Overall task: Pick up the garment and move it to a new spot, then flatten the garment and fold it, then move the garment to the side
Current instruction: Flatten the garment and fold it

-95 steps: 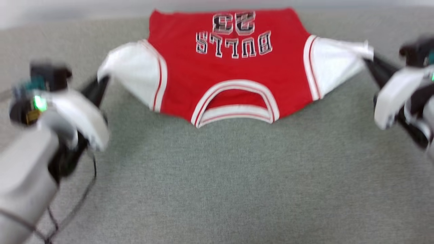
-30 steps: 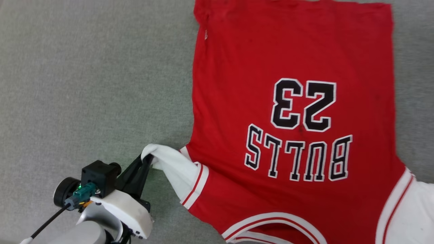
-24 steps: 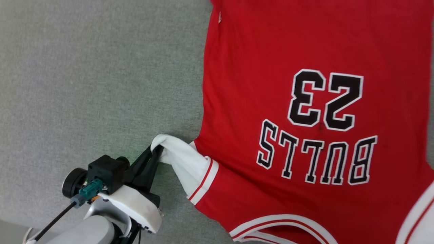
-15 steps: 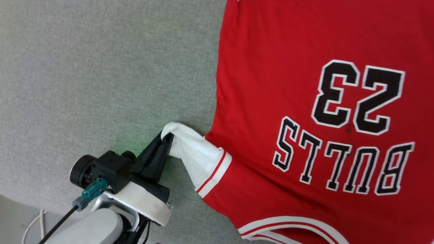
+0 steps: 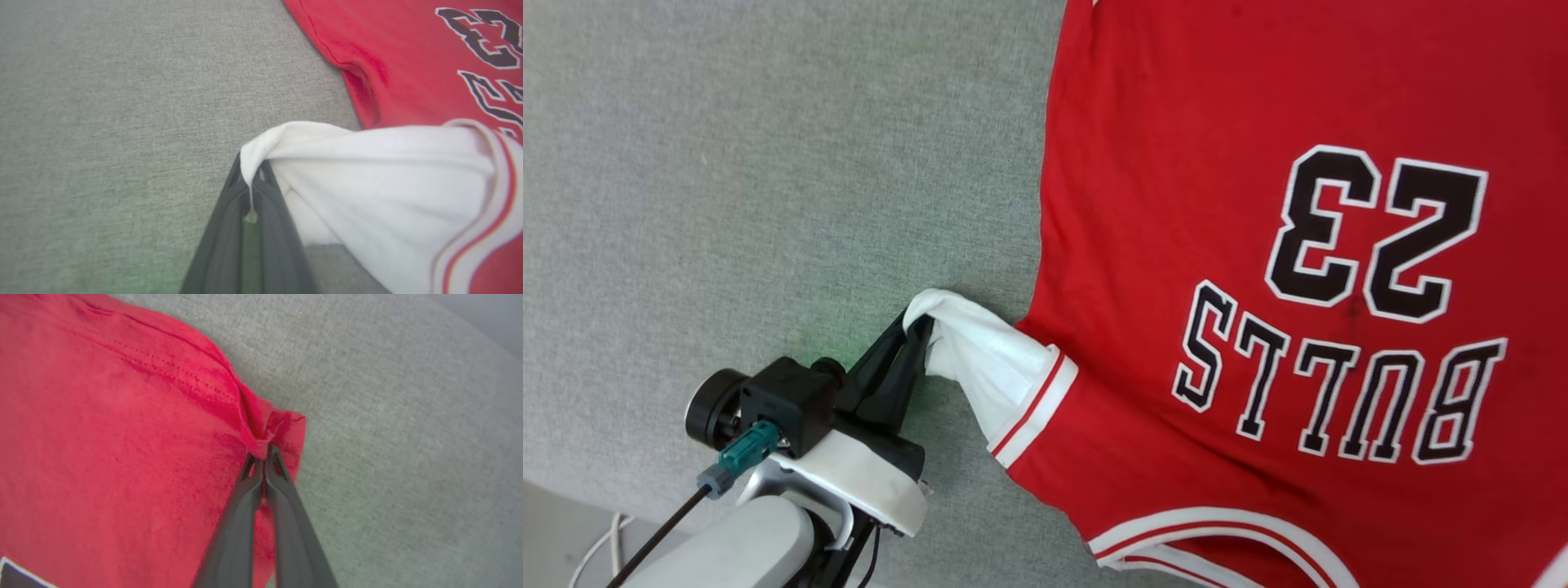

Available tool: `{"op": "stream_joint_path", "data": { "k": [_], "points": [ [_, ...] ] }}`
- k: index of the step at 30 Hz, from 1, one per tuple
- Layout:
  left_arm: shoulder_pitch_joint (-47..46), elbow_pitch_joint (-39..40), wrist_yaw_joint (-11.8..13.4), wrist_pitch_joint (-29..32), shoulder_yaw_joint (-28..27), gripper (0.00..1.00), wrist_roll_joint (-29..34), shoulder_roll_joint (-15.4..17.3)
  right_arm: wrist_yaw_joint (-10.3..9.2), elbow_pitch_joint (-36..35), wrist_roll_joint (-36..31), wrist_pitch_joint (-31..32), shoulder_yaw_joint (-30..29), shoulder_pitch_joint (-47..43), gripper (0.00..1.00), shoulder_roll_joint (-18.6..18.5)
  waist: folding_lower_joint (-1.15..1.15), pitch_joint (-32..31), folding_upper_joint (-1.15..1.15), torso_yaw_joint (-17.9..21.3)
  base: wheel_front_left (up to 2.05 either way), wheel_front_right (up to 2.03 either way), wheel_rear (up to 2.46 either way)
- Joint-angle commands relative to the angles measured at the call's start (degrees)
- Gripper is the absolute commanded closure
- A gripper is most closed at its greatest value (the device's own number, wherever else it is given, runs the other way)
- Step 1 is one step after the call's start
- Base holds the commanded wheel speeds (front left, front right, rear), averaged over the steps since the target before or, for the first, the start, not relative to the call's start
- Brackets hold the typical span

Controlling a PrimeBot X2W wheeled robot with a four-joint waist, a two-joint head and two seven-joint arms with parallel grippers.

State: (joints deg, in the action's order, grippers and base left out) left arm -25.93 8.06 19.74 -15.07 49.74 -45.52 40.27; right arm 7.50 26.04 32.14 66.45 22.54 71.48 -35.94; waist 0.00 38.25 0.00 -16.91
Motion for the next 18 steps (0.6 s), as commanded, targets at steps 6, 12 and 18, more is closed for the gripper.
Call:
{"op": "stream_joint_path", "data": {
  "k": [6, 12, 18],
  "points": [
    [3.3, -0.6, 1.1, 0.0, -1.2, 1.0, -1.2, 1.3, -0.02, -1.1, 2.5, -4.1, 2.4, -2.8, 1.0, -0.3, 0.0, -7.5, 0.0, 3.7, 0.0, 0.0, 0.0],
    [8.6, 0.4, 3.0, -0.1, -3.0, 1.0, -3.1, 3.6, -0.02, -8.5, 8.8, -8.3, 9.9, -10.0, 1.0, -6.0, 0.0, -14.3, 0.0, 7.8, 0.0, 0.0, 0.0],
    [13.3, 1.6, 4.4, -0.1, -4.7, 1.0, -4.5, 5.5, -0.03, -17.0, 15.1, -13.9, 13.3, -20.8, 1.0, -15.7, 0.0, -19.0, 0.0, 11.1, 0.0, 0.0, 0.0]
  ]
}}
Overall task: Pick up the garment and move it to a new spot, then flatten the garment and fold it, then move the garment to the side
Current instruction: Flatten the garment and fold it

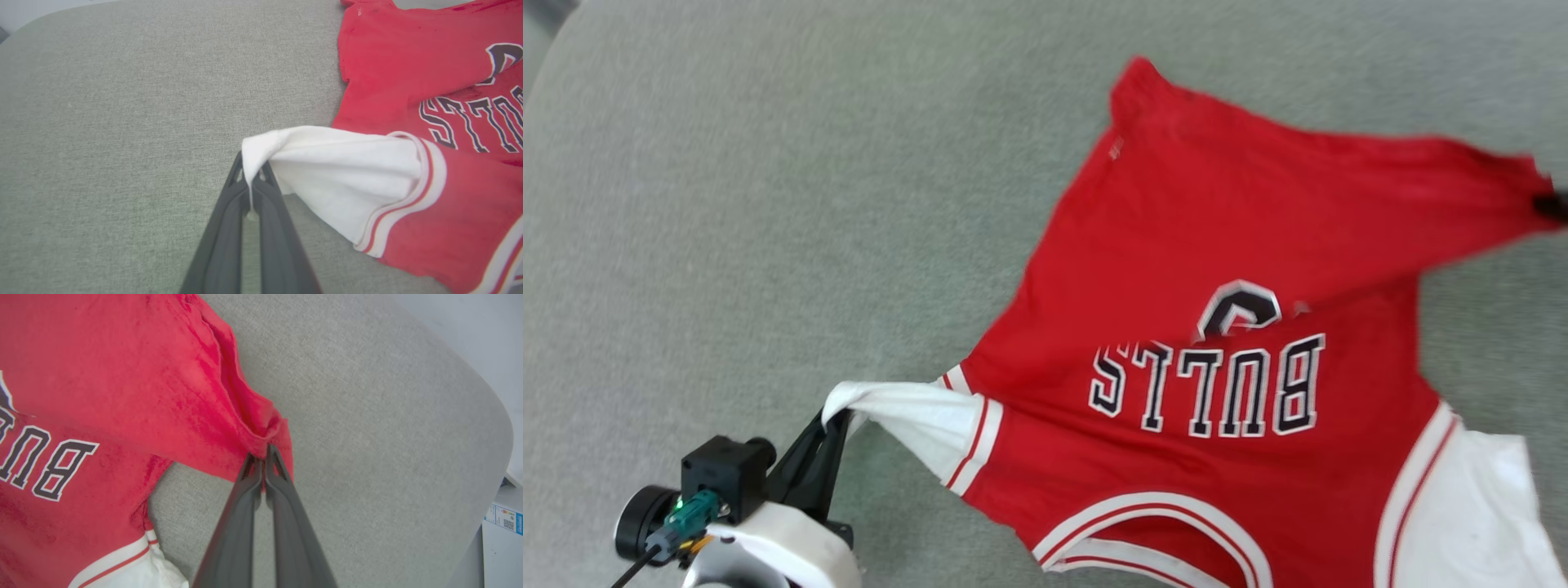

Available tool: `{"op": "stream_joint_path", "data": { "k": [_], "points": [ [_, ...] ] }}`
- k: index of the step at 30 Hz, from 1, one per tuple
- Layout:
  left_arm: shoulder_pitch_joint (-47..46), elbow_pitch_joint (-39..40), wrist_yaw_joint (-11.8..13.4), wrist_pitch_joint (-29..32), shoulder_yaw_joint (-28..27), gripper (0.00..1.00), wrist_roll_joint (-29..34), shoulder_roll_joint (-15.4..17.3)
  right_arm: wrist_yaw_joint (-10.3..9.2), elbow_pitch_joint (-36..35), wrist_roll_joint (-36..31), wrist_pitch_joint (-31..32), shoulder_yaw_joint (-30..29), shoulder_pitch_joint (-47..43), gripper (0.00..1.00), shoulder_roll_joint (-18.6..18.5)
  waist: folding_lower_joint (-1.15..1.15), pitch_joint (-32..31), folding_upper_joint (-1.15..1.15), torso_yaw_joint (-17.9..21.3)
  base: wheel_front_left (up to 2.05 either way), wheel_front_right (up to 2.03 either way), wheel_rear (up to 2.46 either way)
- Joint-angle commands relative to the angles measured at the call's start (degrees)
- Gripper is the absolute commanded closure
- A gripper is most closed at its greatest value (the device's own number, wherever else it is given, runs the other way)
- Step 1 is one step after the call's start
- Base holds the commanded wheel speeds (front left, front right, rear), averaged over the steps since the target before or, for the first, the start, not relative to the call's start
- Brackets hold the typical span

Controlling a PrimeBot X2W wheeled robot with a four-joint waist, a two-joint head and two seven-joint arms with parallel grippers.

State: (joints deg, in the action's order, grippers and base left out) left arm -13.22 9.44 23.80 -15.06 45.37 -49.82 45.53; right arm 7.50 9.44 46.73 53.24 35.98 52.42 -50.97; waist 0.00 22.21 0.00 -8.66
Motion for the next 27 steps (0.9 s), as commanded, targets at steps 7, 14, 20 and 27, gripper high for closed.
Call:
{"op": "stream_joint_path", "data": {
  "k": [7, 14, 20, 27],
  "points": [
    [4.1, 1.0, 1.3, -0.1, -1.1, 1.0, -0.8, 1.5, -0.03, -5.5, 6.1, -8.7, -3.2, -19.4, 1.0, -8.5, 0.0, -5.8, 0.0, 5.5, 0.0, 0.0, 0.0],
    [6.6, 1.6, 2.2, -0.1, -2.2, 1.0, -0.9, 2.7, -0.02, -4.5, 7.6, -14.8, -6.7, -35.2, 1.0, -7.5, 0.0, -6.7, 0.0, 7.5, 0.0, 0.0, 0.0],
    [6.6, 1.3, 1.8, -0.1, -2.1, 1.0, -0.8, 2.5, -0.02, -2.6, 6.8, -14.8, -6.9, -43.4, 1.0, -4.6, 0.0, -6.5, 0.0, 7.6, 0.0, 0.0, 0.0],
    [7.0, 0.5, 1.6, -0.1, -2.2, 1.0, -1.0, 2.2, -0.02, -5.8, 6.2, -14.0, -11.7, -40.2, 0.0, -3.7, 0.0, -7.0, 0.0, 7.7, 0.0, 0.0, 0.0]
  ]
}}
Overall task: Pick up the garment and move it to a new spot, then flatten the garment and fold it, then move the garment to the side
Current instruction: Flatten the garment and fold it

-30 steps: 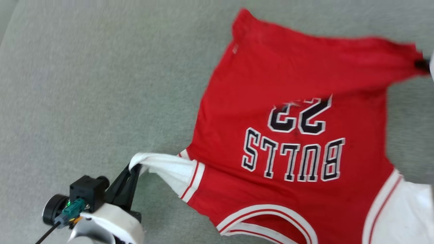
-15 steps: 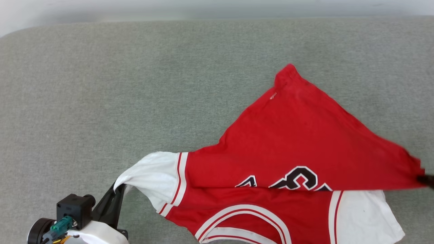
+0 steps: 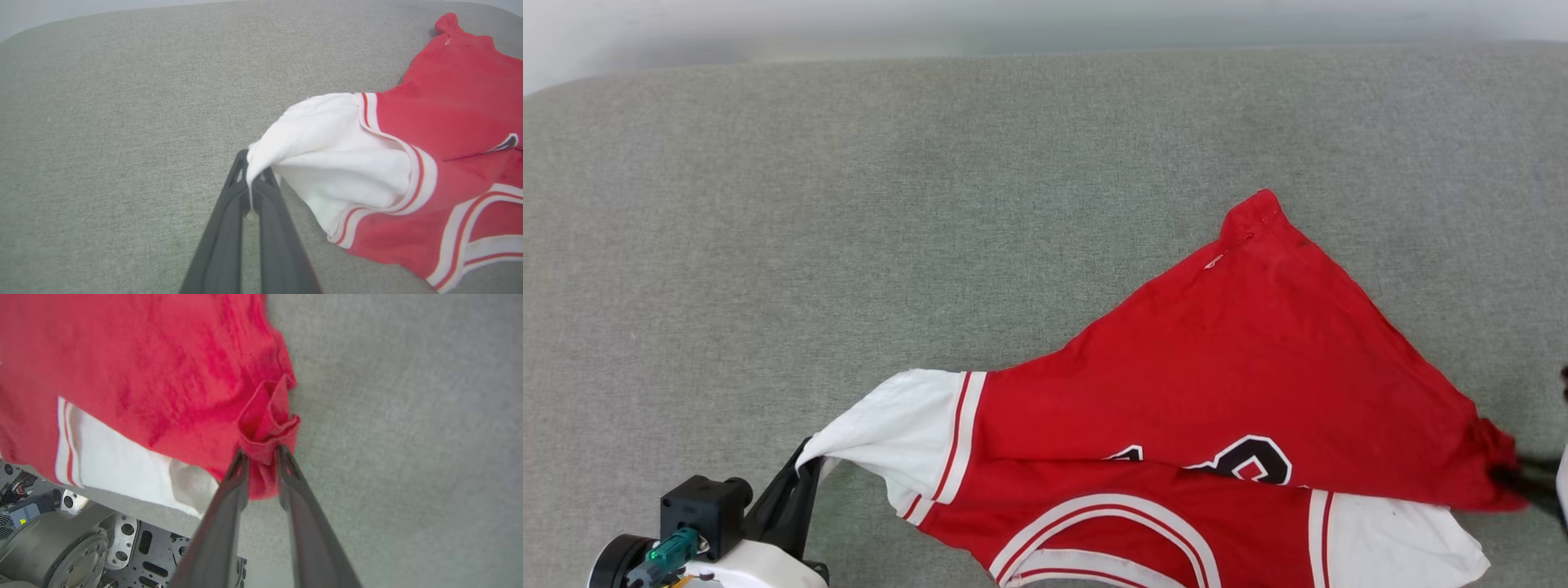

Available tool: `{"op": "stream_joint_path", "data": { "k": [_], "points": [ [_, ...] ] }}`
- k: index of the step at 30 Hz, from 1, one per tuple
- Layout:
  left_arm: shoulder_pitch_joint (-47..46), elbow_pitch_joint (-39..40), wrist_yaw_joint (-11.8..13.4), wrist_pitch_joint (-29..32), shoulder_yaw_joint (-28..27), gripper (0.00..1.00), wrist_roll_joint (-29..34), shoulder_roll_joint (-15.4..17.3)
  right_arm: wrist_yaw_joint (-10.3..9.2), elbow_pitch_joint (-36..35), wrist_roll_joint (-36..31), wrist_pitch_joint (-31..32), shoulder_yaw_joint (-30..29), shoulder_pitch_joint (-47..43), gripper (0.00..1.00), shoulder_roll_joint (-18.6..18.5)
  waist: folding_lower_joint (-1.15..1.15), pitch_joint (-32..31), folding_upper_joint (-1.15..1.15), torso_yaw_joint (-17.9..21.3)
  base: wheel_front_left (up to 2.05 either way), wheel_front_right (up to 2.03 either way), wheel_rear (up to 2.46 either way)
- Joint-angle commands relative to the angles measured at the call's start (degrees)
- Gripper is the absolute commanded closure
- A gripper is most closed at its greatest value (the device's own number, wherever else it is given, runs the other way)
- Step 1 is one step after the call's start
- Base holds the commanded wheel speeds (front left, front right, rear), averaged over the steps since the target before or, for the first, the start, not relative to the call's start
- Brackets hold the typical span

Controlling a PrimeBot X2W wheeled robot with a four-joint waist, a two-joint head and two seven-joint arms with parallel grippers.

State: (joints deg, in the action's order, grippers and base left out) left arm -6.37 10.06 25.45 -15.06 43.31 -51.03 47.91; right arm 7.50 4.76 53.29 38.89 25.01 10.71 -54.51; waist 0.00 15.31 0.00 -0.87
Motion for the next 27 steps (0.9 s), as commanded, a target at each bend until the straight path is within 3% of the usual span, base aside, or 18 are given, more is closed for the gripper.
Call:
{"op": "stream_joint_path", "data": {
  "k": [1, 6, 12, 19, 27],
  "points": [
    [0.2, -0.2, -0.1, -0.1, -0.2, 1.0, 0.3, -0.2, -0.02, -2.3, -0.6, 0.4, -1.5, 2.6, 0.0, -0.6, 0.0, -0.2, 0.0, -0.2, 0.0, 0.0, 0.0],
    [-0.7, 0.0, -0.5, -0.1, -0.1, 1.0, 1.0, -0.7, -0.02, -8.2, -1.7, 2.2, -5.1, 10.2, 0.0, -2.2, 0.0, 0.3, 0.0, -1.3, 0.0, 0.0, 0.0],
    [-3.5, 0.1, -1.6, 0.2, 0.8, 1.0, 2.4, -1.8, -0.02, -11.8, -4.1, 9.4, -3.0, 23.8, 0.0, -0.8, 0.0, 2.9, 0.0, -3.8, 0.0, 0.0, 0.0],
    [-7.7, -0.1, -2.8, 0.6, 1.8, 1.0, 4.7, -3.9, -0.02, -6.4, -7.8, 20.5, 5.5, 39.0, 0.0, 5.0, 0.0, 7.8, 0.0, -7.0, 0.0, 0.0, 0.0],
    [-11.3, -0.9, -3.9, 0.4, 2.5, 1.0, 6.4, -6.6, -0.02, 3.5, -11.3, 22.8, 13.9, 47.6, 0.0, 10.5, 0.0, 13.1, 0.0, -10.0, 0.0, 0.0, 0.0]
  ]
}}
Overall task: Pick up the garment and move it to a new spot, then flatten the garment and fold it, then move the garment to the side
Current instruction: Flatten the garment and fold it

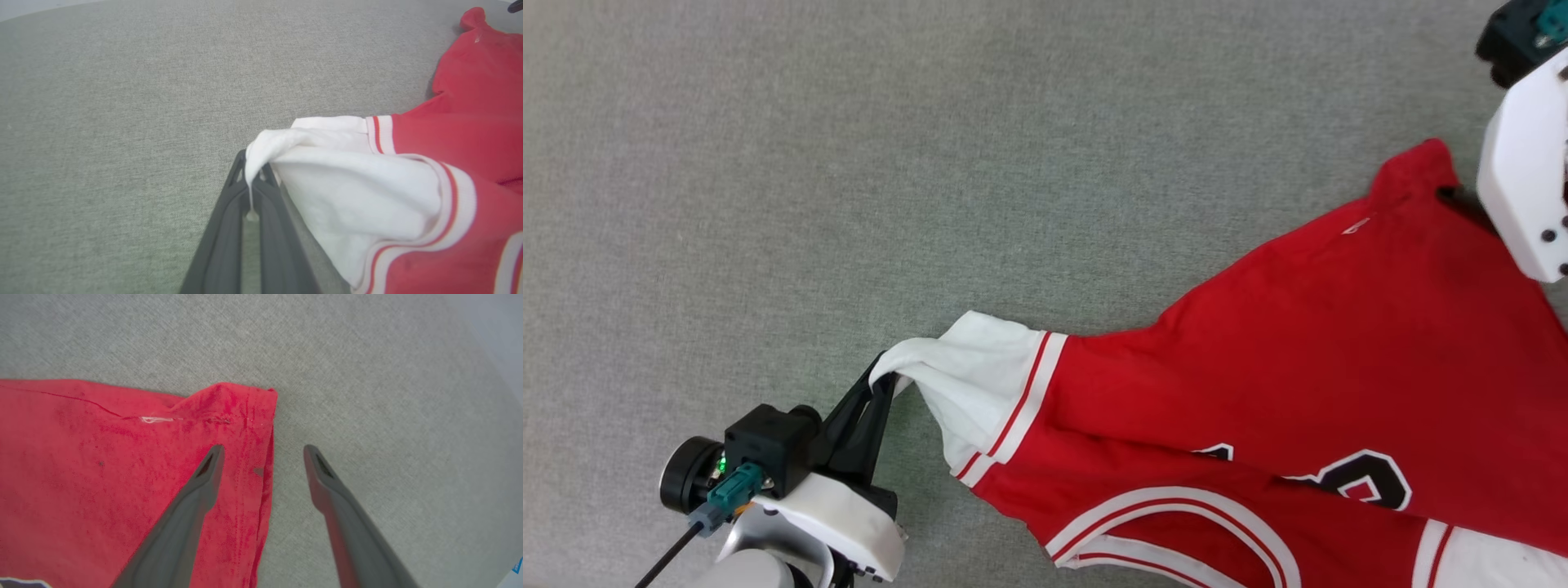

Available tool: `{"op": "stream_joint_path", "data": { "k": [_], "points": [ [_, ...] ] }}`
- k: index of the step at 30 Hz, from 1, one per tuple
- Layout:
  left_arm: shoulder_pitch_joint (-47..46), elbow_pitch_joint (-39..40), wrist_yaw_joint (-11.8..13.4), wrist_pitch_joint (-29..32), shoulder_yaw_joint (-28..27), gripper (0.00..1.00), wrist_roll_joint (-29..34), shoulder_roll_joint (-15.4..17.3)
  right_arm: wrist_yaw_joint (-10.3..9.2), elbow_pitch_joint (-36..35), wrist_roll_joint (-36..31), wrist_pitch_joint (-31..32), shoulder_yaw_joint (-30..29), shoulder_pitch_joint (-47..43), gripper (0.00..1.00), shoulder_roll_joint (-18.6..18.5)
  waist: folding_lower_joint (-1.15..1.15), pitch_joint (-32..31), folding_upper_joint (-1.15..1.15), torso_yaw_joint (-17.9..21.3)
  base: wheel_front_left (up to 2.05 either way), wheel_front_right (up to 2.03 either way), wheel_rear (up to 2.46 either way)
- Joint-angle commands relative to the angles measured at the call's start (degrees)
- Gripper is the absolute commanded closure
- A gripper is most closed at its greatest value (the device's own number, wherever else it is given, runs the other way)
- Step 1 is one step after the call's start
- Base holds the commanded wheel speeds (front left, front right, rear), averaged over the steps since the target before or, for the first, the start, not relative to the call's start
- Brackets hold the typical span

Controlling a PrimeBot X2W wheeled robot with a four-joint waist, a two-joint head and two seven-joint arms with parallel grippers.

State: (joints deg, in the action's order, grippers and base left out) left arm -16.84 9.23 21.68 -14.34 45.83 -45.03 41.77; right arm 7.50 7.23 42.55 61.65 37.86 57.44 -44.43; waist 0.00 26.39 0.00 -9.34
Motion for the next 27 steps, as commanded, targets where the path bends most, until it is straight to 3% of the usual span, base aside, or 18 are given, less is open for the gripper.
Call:
{"op": "stream_joint_path", "data": {
  "k": [1, 12, 13, 14, 19, 27],
  "points": [
    [-1.2, -0.2, -0.2, -0.3, 0.0, 1.0, 0.6, -0.7, -0.02, 2.0, -0.6, -0.5, 2.1, 1.1, 0.0, 0.7, 0.0, 2.6, 0.0, -1.7, 0.0, 0.0, 0.0],
    [-3.0, -1.9, -1.3, -0.5, 0.1, 1.0, 1.4, -2.5, 0.06, 7.3, 2.8, -2.5, 14.2, -3.6, 0.0, -2.1, 0.0, 4.3, 0.0, -2.8, 0.0, 0.0, 0.0],
    [-3.0, -2.1, -1.3, -0.5, 0.1, 1.0, 1.3, -2.6, 0.07, 7.3, 3.2, -2.8, 14.8, -3.5, 0.72, -2.4, 0.0, 4.0, 0.0, -2.7, 0.0, 0.0, 0.0],
    [-3.0, -2.3, -1.4, -0.5, 0.1, 1.0, 1.4, -2.7, 0.07, 7.4, 3.5, -3.3, 15.1, -3.0, 1.0, -2.7, 0.0, 3.7, 0.0, -2.6, 0.0, 0.0, 0.0],
    [-2.5, -3.3, -1.5, -0.5, 0.4, 1.0, 1.4, -3.0, -0.03, 7.6, 3.9, -9.7, 14.7, 0.7, 1.0, -2.0, 0.0, 0.0, 0.0, -1.2, 0.0, 0.0, 0.0],
    [-2.0, -3.1, -0.5, -0.3, -1.4, 1.0, 0.9, -0.2, -0.03, 5.6, 6.0, -23.6, 16.5, 2.9, 1.0, -2.2, 0.0, -8.2, 0.0, 1.9, 0.0, 0.0, 0.0]
  ]
}}
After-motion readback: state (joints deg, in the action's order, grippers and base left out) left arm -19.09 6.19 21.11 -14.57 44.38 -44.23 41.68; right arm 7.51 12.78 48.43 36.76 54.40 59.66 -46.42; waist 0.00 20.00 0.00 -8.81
